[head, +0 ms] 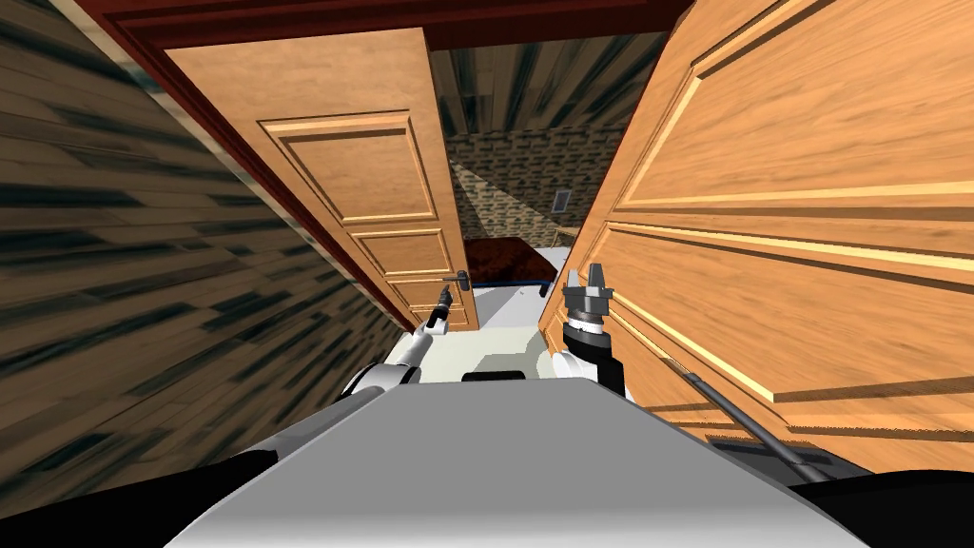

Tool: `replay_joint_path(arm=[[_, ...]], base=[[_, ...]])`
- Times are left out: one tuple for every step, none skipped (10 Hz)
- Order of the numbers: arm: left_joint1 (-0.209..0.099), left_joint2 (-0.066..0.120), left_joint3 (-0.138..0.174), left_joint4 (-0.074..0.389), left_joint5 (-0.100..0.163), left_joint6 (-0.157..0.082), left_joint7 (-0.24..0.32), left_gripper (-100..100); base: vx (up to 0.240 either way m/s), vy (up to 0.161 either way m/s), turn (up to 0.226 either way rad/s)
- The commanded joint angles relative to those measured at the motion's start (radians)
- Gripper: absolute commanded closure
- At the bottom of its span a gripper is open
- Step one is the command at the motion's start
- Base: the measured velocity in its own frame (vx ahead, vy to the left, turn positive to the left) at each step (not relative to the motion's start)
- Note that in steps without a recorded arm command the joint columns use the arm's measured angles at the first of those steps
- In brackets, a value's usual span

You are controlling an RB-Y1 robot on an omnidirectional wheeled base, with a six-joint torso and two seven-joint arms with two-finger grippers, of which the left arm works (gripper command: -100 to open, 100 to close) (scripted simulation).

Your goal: Pull the door open

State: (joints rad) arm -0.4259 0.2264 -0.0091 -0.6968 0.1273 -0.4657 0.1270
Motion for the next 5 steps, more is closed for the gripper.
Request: replay_joint_path(arm=[[0.0, 0.0, 0.0, 0.0, 0.0, 0.0, 0.0, -100], [0.002, 0.007, 0.001, 0.004, 0.002, -0.002, 0.005, -100], [0.012, 0.033, 0.006, 0.012, 0.007, -0.012, 0.023, -100], [0.021, 0.058, 0.01, 0.02, 0.013, -0.022, 0.041, -100], [0.027, 0.072, 0.013, 0.024, 0.016, -0.028, 0.051, -100]], base=[[0.021, 0.005, -0.004], [0.032, -0.011, -0.053], [0.125, -0.059, -0.157], [0.174, -0.067, -0.212], [0.17, -0.065, -0.146]])
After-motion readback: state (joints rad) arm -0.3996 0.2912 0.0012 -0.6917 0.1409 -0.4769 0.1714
